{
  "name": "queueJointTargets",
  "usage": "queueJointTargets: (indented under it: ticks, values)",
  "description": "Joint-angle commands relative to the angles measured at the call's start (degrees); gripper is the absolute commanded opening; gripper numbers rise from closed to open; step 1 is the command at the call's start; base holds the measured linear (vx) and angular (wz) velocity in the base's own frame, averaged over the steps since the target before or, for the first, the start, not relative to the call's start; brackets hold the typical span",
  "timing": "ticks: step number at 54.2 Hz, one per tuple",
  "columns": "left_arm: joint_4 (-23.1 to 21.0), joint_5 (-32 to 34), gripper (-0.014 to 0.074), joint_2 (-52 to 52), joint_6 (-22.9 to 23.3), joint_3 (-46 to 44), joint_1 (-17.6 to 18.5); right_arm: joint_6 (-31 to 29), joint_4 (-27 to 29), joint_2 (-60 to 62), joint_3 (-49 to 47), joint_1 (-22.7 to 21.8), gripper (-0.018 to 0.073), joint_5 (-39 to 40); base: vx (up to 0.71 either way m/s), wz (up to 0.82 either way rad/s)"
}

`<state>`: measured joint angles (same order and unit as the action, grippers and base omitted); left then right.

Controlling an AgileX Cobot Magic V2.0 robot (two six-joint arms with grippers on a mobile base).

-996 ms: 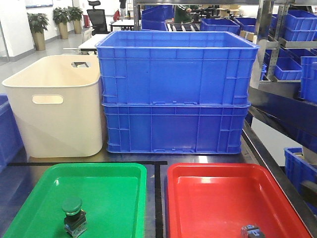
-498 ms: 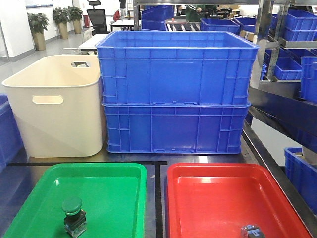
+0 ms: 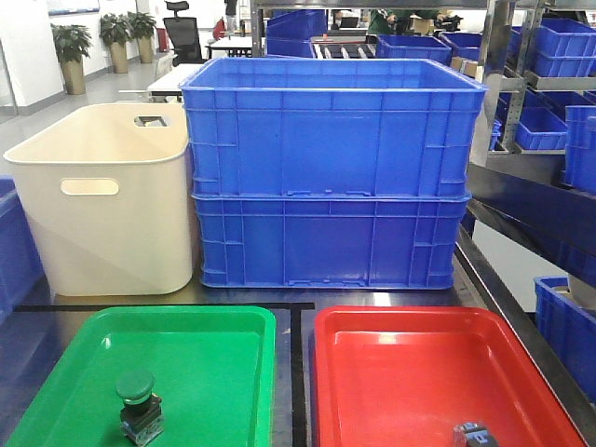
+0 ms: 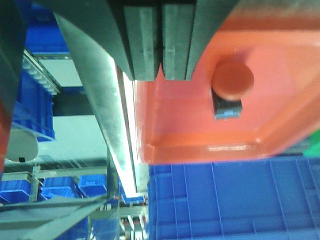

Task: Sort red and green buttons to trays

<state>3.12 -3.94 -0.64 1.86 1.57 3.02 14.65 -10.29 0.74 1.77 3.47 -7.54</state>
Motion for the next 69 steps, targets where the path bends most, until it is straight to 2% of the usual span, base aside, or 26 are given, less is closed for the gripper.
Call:
queueJointTargets:
  ticks: [1,10,17,27,69]
  values:
    - [-0.55,4.88,-0.0006,-0.27,0.04,-1.31,0.33,0.69,-0.96,0.5,0.74,-2.05,-0.0012,6.01,0.0,0.0]
    - [-0.55,4.88,-0.0006,-0.27,0.04,-1.31,0.33,-0.09,-0.96,0.5,0.74,-4.97,-0.0011,5.53,0.0,0.0]
    - [-0.55,4.88,-0.0006,-0.27,0.04,-1.31,0.33,-2.84,-0.96,0.5,0.74,-4.69,-0.0009,4.08,0.0,0.0]
    - [-0.55,4.88,-0.0006,-0.27,0.04,-1.31,0.33,-2.92,-0.72,0.5,0.74,-4.69,-0.0009,0.62,0.0,0.0]
    - [-0.55,4.88,-0.0006,-0.27,0.04,-1.31,0.33,-2.92,-0.72,0.5,0.74,-4.69,-0.0009,0.42,0.0,0.0]
